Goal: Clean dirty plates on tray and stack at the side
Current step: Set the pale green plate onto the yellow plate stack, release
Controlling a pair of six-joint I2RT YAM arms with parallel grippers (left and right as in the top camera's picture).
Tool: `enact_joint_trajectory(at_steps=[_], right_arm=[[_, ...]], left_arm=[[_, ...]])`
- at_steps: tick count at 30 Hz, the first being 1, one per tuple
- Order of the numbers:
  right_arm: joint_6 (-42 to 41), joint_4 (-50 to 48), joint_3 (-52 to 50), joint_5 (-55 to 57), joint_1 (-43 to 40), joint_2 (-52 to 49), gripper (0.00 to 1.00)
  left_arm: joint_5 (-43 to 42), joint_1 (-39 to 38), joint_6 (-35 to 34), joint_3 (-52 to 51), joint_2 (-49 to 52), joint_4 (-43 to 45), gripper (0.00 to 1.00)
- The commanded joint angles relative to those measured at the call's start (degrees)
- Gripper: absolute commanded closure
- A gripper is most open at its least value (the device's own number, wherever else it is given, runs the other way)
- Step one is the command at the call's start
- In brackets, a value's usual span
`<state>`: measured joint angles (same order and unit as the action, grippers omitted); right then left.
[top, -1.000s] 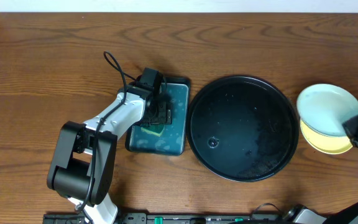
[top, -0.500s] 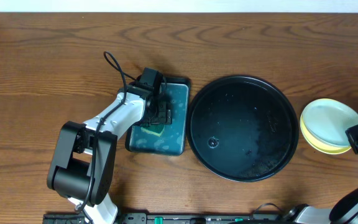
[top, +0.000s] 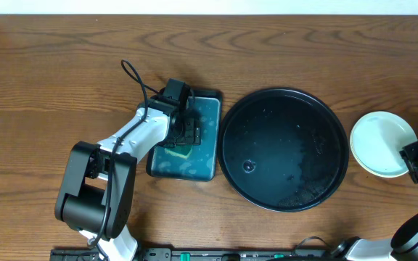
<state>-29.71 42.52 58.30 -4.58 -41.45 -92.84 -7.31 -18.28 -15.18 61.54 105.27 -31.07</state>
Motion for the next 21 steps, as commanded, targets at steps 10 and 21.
enact_joint_trajectory(at_steps=[10, 21], right_arm=[[6.9, -2.8, 0.0, -11.3, 4.8, -0.2, 0.46], [16.2, -5.1, 0.0, -13.5, 21.4, -0.2, 0.38]], left_arm=[[0.5, 0.3, -0.2, -2.3, 2.9, -0.7, 0.16], [0.5, 0.3, -0.1, -2.2, 2.8, 0.2, 0.16]])
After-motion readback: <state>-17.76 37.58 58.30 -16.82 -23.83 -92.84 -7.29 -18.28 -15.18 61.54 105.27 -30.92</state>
